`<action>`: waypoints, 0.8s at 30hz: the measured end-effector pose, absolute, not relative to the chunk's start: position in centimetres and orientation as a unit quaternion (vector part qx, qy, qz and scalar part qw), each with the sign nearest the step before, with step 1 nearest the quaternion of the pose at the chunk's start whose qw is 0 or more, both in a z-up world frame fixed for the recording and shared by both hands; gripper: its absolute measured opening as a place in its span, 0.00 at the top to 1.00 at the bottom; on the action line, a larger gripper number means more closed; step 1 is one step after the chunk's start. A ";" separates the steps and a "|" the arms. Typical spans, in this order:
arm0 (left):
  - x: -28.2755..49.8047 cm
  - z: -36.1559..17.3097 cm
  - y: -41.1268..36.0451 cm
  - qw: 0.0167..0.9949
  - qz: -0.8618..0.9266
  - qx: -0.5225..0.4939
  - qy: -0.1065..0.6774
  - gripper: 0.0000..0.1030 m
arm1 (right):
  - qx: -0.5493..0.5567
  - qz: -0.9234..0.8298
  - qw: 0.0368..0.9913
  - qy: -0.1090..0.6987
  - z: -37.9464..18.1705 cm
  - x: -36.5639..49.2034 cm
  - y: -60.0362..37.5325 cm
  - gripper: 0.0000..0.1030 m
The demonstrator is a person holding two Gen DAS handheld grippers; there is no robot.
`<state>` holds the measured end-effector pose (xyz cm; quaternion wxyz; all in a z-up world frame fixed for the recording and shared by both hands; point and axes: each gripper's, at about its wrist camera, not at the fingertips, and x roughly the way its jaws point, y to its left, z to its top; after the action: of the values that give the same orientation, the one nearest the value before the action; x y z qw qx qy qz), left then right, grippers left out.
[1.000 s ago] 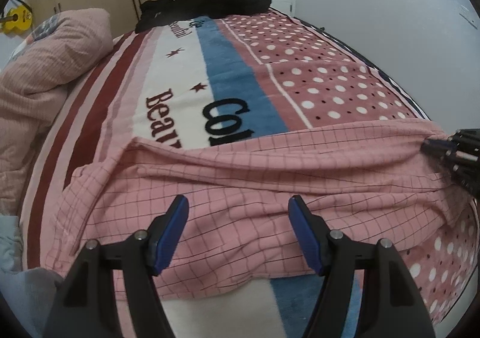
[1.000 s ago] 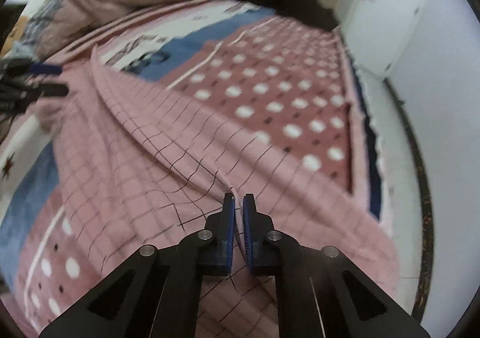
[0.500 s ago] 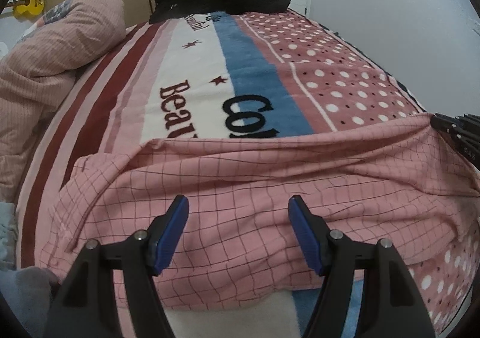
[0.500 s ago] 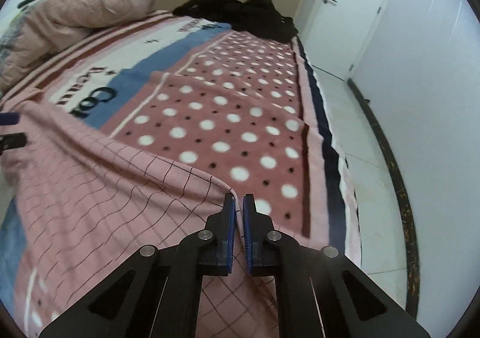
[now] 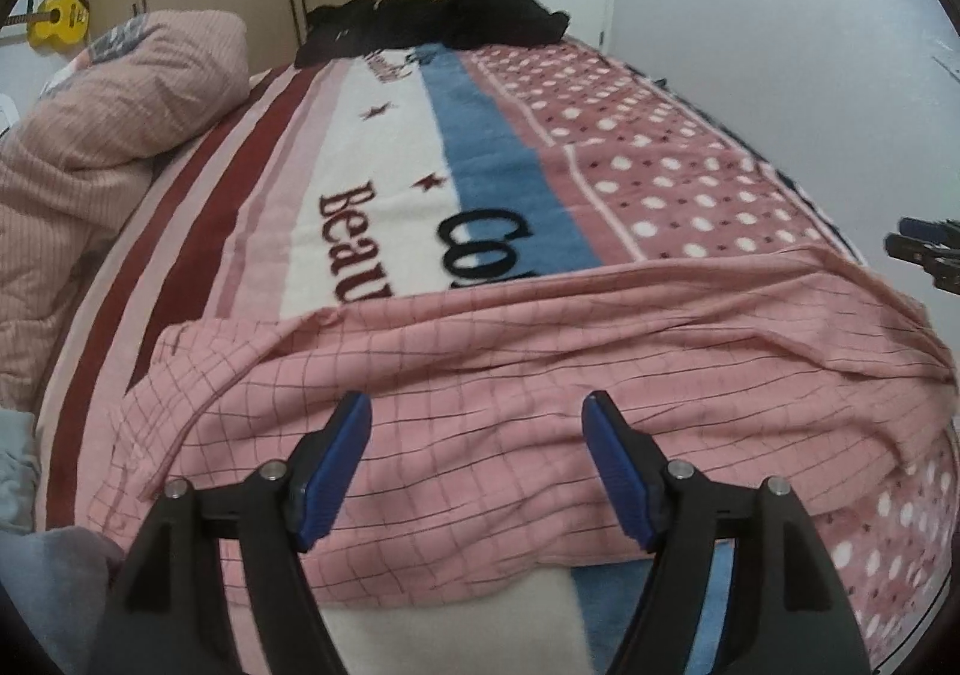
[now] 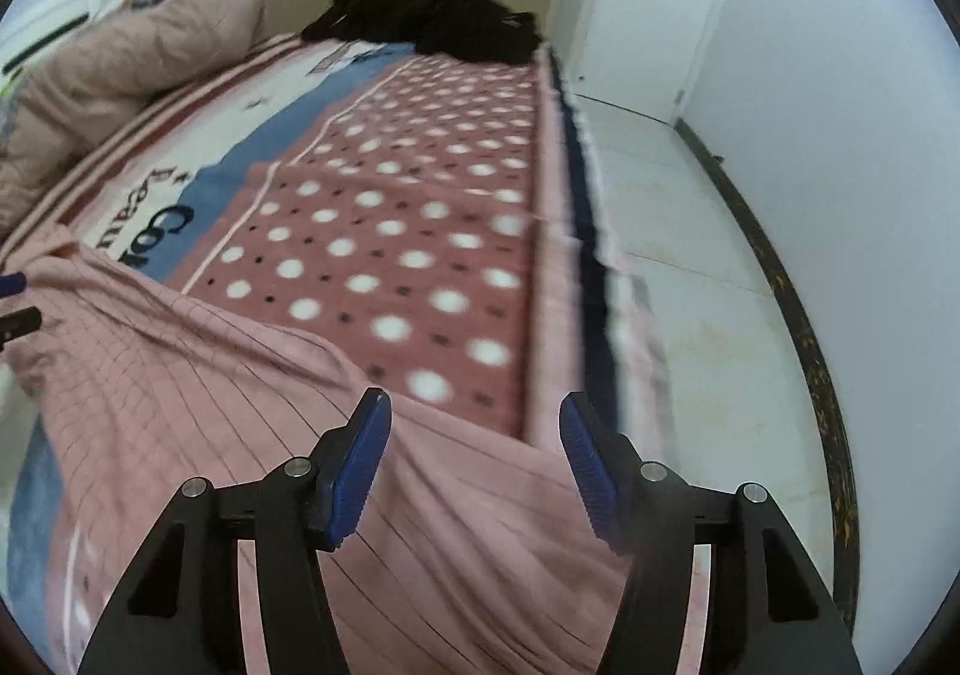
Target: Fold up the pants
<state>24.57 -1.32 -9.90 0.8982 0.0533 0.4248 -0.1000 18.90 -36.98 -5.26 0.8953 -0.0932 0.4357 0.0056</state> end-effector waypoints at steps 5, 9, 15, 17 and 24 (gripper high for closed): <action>23.3 -8.9 -3.1 0.899 -0.126 0.062 0.414 0.33 | -0.059 0.002 0.887 0.458 -4.7 13.7 -42.8 0.35; 22.3 -8.5 -4.5 0.897 -0.143 0.073 0.411 0.33 | -0.020 0.004 0.876 0.481 -6.9 9.3 -46.5 0.35; 22.1 -8.7 -5.8 0.894 -0.146 0.086 0.414 0.33 | 0.016 0.028 0.870 0.491 -10.4 5.9 -48.6 0.39; 22.2 -8.9 -5.9 0.893 -0.145 0.087 0.416 0.33 | 0.026 0.028 0.873 0.486 -10.6 5.6 -48.8 0.78; 22.5 -9.3 -5.5 0.893 -0.136 0.087 0.420 0.33 | -0.003 -0.049 0.899 0.435 -8.3 6.8 -49.2 0.99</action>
<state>22.45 -5.51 -9.30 0.8930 0.0869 0.4200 -0.1364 6.80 -49.21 -8.33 0.8989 -0.0033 0.4355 -0.0491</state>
